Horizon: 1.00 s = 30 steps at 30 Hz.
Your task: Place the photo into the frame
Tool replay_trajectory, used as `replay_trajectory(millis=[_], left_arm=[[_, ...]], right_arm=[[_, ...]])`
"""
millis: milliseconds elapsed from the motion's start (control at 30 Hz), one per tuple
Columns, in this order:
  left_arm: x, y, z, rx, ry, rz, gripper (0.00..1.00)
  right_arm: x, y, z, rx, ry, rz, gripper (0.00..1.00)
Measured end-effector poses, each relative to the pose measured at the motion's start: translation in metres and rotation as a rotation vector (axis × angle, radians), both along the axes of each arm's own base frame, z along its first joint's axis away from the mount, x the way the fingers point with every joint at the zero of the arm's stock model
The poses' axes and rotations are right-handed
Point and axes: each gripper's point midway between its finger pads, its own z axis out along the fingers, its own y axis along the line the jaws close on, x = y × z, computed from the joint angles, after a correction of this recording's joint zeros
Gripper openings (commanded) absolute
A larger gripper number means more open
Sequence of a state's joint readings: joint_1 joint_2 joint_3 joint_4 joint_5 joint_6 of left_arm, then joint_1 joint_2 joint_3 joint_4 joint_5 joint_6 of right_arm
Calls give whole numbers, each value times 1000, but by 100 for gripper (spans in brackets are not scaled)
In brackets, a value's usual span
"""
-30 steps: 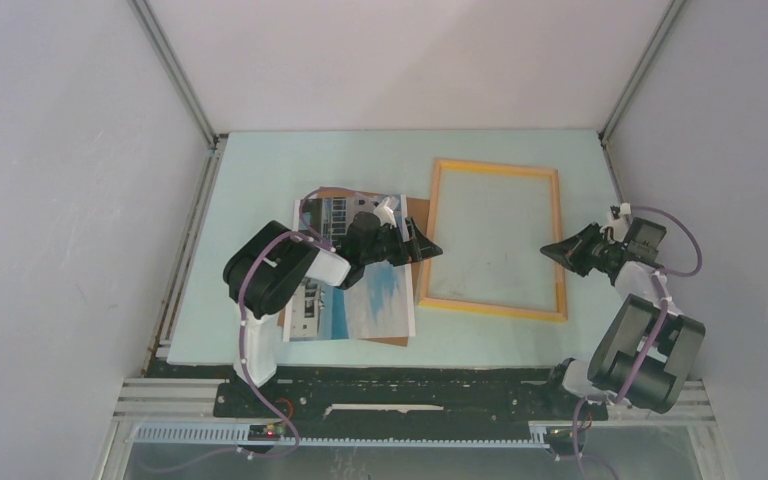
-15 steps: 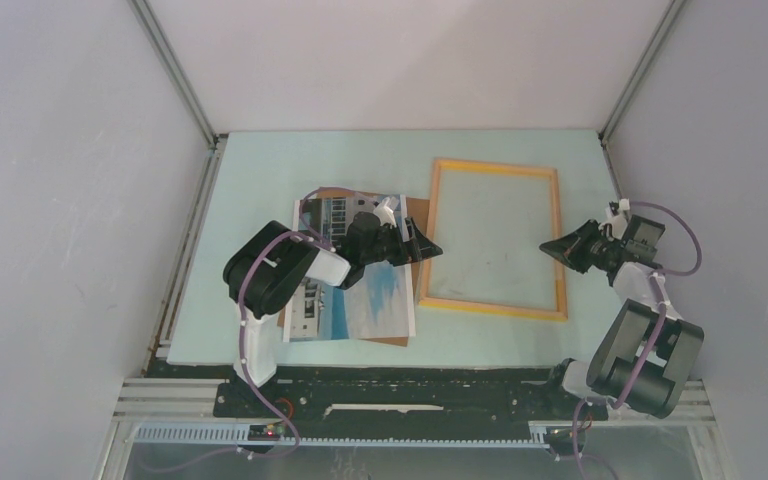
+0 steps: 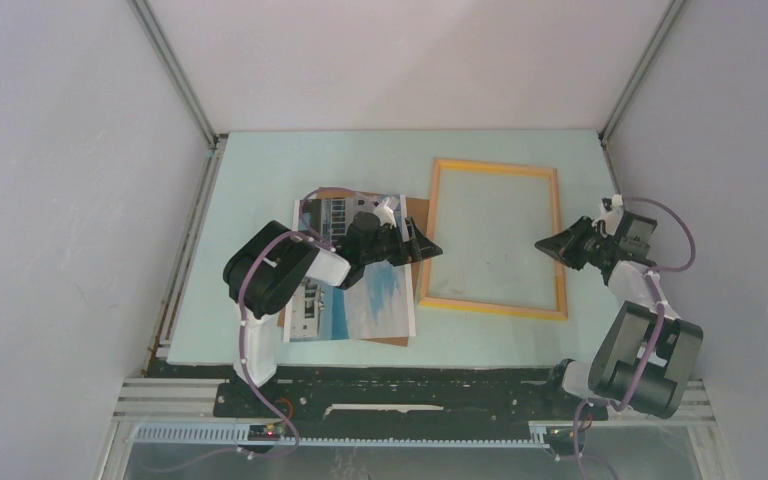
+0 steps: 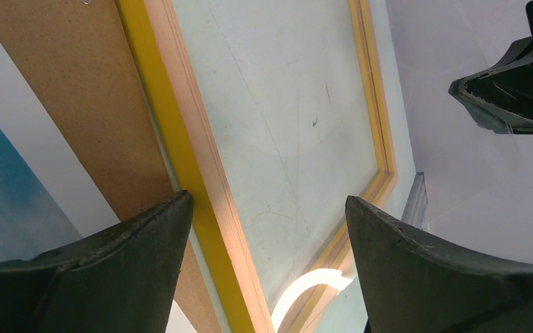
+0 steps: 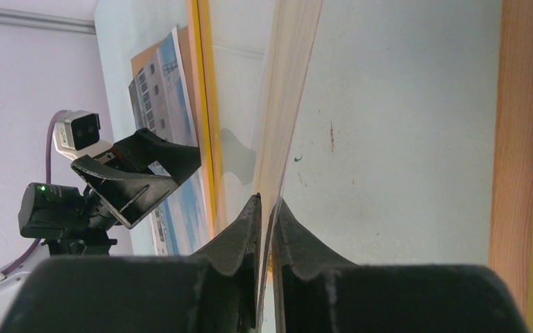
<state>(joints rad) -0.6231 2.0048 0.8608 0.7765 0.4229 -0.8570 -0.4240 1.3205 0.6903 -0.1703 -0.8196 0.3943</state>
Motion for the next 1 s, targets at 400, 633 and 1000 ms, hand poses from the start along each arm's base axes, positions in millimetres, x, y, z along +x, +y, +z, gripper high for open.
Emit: replay_trajectory(millis=[400,633,1000], left_arm=[[0,0,0,0,0,-1,91],[0,0,0,0,0,-1,91],[0,0,0,0,0,-1,91]], right_arm=[[0,11,20,-84,-137,31,14],[-1,13,14,-91,-150,40,16],[-1,14,10,-92,-161,39,23]])
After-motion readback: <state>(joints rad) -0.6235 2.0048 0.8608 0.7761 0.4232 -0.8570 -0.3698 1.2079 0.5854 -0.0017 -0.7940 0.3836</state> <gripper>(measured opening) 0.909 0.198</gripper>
